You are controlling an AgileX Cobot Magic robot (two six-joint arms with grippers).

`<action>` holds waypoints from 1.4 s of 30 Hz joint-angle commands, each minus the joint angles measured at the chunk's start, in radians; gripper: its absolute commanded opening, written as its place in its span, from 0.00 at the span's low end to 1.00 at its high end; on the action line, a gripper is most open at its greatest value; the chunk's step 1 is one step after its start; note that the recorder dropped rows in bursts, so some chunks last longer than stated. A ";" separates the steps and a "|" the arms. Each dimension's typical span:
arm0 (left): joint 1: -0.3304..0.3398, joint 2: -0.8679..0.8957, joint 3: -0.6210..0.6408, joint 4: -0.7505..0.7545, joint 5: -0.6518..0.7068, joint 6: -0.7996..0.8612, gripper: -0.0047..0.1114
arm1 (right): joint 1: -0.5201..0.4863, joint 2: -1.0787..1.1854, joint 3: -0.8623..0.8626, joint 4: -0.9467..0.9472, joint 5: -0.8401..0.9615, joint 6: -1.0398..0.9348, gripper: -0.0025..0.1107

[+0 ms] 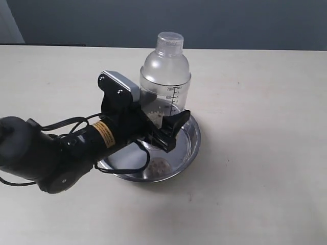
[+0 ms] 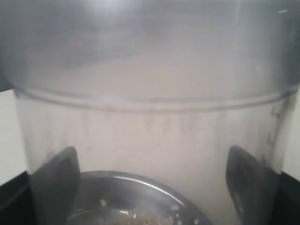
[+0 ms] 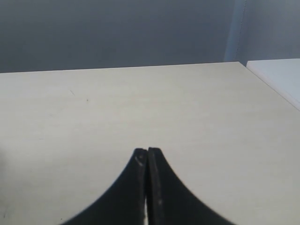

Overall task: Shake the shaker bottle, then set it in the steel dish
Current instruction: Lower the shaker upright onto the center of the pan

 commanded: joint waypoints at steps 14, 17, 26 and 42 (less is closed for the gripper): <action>0.154 0.174 -0.024 0.180 -0.134 -0.101 0.66 | -0.003 -0.005 0.001 0.001 -0.012 -0.002 0.01; 0.189 0.174 -0.028 0.284 -0.134 -0.119 0.82 | -0.003 -0.005 0.001 0.001 -0.012 -0.002 0.01; 0.279 0.174 -0.028 0.535 -0.134 -0.197 0.95 | -0.003 -0.005 0.001 0.001 -0.012 -0.002 0.01; 0.324 0.100 -0.028 0.582 -0.134 -0.231 0.95 | -0.003 -0.005 0.001 0.001 -0.012 -0.002 0.01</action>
